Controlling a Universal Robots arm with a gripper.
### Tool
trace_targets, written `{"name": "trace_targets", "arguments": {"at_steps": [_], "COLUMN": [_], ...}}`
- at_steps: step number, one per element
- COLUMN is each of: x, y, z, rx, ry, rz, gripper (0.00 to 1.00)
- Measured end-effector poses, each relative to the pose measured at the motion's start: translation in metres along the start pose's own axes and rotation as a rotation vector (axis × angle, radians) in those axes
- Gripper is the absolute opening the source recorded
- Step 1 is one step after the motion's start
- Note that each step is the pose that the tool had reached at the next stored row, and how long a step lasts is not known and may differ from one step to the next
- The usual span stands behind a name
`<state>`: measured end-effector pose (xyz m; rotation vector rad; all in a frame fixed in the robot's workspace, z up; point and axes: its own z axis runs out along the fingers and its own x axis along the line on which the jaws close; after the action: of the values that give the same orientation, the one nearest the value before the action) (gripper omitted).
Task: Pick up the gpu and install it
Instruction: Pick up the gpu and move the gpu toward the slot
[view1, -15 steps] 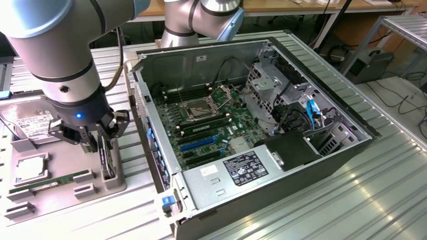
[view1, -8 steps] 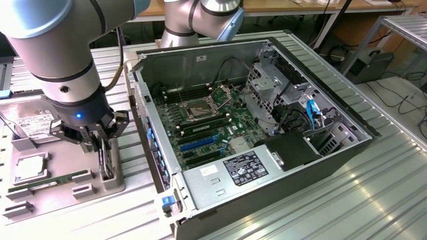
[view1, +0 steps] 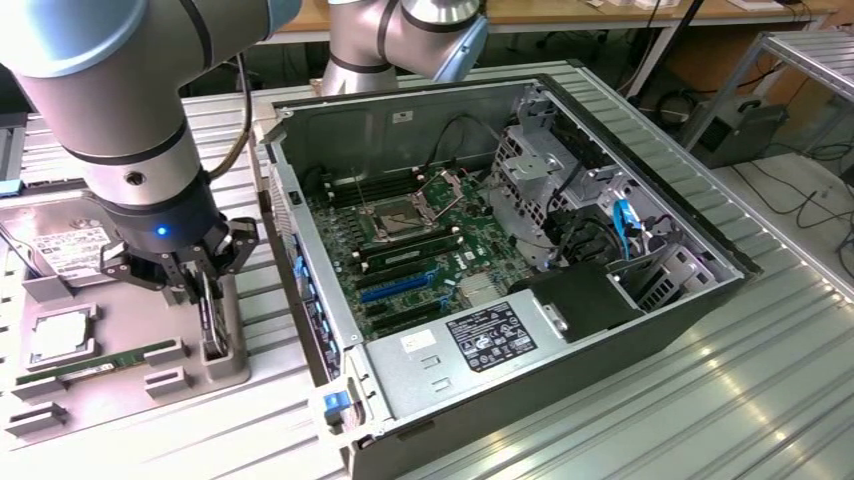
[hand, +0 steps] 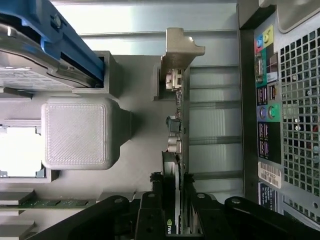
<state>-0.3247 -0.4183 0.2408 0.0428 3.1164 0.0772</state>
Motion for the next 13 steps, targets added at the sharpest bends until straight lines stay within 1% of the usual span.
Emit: {"name": "trace_targets", "arguments": {"at_steps": [4,8,13], "x": [0.0,-0.0004,-0.0016], "y": [-0.0017,-0.0062,-0.0065], "z": [0.0,-0.0001,0.0], "rx": [-0.0003,-0.0004,-0.0004], "ry": [0.0009,0.001,0.0011], "rz": [-0.015,-0.018,-0.019], "gripper": [0.26,0.26,0.26]}}
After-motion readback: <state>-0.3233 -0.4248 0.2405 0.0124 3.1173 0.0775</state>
